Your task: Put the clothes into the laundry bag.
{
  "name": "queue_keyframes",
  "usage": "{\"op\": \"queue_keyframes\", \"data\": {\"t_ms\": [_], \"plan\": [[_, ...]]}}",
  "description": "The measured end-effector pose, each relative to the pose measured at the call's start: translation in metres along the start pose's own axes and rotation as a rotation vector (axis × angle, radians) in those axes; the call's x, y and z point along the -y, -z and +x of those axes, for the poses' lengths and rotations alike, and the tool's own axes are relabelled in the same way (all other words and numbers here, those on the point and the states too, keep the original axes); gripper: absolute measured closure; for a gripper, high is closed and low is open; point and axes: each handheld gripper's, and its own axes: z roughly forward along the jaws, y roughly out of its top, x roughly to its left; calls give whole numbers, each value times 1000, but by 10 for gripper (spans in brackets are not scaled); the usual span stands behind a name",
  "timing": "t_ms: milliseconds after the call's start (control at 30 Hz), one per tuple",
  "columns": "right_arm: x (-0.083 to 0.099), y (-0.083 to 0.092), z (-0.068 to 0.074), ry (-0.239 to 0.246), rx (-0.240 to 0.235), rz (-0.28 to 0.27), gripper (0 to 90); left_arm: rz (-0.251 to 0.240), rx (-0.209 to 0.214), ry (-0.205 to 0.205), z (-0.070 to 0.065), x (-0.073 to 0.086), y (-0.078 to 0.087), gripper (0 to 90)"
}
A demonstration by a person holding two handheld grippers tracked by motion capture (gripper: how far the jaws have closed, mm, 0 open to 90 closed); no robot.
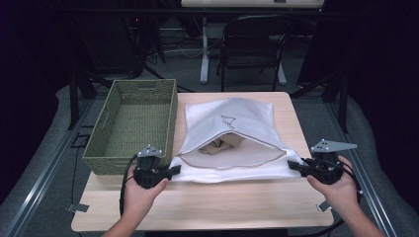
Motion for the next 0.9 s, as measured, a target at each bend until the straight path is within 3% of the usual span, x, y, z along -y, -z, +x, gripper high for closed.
{"op": "queue_keyframes", "data": {"t_ms": [100, 267, 300, 600, 733, 900], "plan": [[13, -5, 4, 11, 11, 8, 728, 8, -30, -31, -2, 15, -9, 756], [29, -9, 8, -7, 13, -5, 710, -2, -43, -37, -4, 26, -14, 735], [32, -11, 8, -11, 12, -10, 707, -6, -62, -63, -4, 30, -13, 732], [53, -22, 14, -24, 31, 3, 700, 33, -71, -70, -3, 47, -25, 706], [63, -28, 15, -36, 28, 11, 672, 32, -86, -84, -4, 53, -28, 628], [69, -29, 17, -26, 26, 10, 538, 9, -89, -94, -4, 55, -23, 514]]}}
